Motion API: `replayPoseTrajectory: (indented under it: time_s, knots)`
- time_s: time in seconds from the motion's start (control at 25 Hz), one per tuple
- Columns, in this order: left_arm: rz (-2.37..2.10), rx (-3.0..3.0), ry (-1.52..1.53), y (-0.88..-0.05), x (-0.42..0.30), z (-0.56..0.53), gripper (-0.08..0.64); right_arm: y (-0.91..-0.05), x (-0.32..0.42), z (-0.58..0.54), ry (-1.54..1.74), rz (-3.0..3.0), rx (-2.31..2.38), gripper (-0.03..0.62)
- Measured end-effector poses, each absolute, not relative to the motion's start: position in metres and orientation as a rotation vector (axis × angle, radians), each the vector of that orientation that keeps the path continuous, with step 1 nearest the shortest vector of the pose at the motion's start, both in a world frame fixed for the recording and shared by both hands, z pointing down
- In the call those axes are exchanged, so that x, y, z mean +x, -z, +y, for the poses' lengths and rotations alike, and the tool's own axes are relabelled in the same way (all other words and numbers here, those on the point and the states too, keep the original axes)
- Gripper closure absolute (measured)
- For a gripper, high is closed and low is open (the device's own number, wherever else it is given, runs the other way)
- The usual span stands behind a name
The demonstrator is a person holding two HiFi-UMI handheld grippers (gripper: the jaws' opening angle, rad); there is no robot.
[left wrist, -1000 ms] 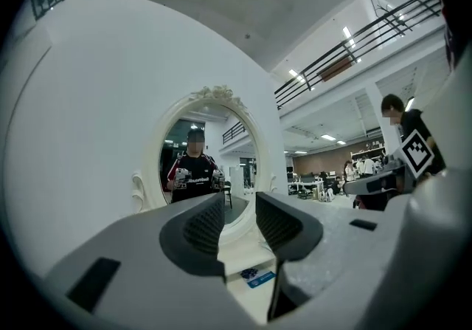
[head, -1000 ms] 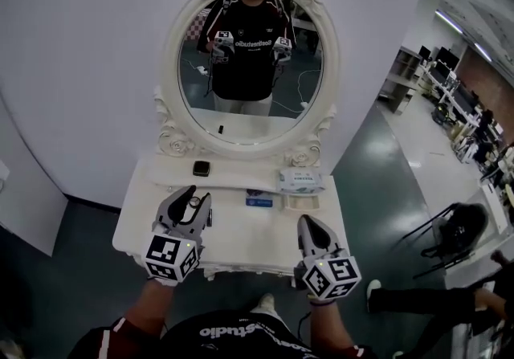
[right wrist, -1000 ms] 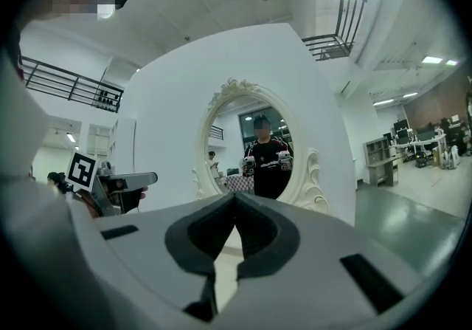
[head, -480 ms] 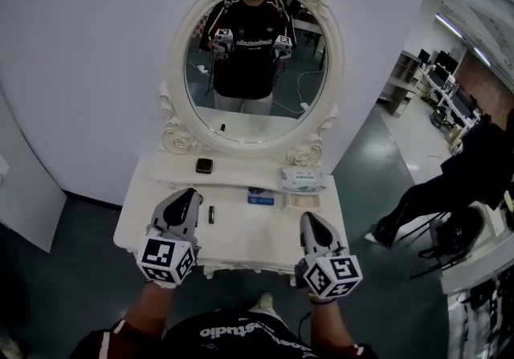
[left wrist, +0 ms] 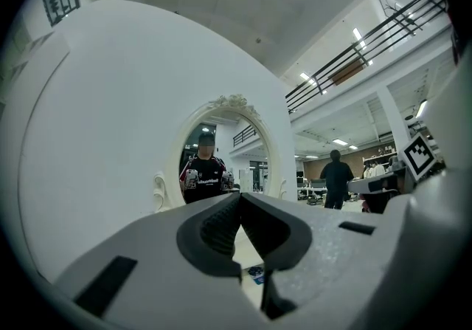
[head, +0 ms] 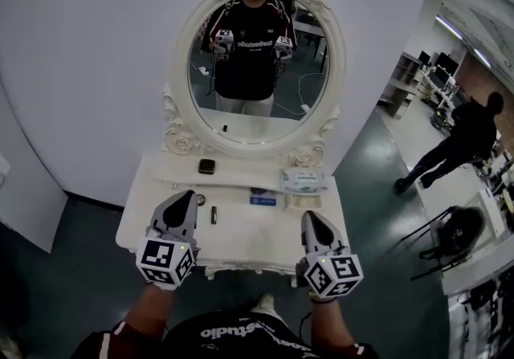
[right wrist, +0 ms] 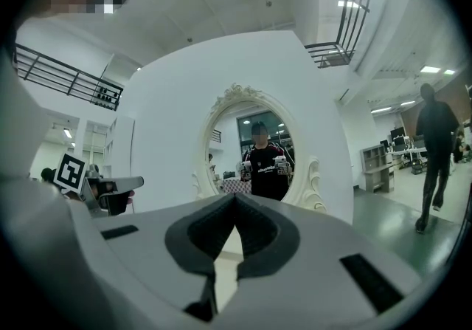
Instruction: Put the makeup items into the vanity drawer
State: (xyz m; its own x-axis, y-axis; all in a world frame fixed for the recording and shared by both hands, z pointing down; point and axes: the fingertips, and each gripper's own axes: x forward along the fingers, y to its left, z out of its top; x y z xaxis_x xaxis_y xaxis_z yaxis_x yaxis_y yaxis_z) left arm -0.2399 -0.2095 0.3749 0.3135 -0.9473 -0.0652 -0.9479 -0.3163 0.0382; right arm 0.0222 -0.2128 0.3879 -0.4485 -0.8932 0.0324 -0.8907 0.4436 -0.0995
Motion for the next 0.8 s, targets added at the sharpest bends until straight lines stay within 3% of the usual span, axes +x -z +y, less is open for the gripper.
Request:
replayPoseTrajectory:
  time_s: [0.8]
  knots:
    - [1.813,-2.568,-0.098,-0.3820,-0.2343,-0.2068,0.554,-0.3931,0.0258,-0.2098,0.135,2.642,-1.707,0.589]
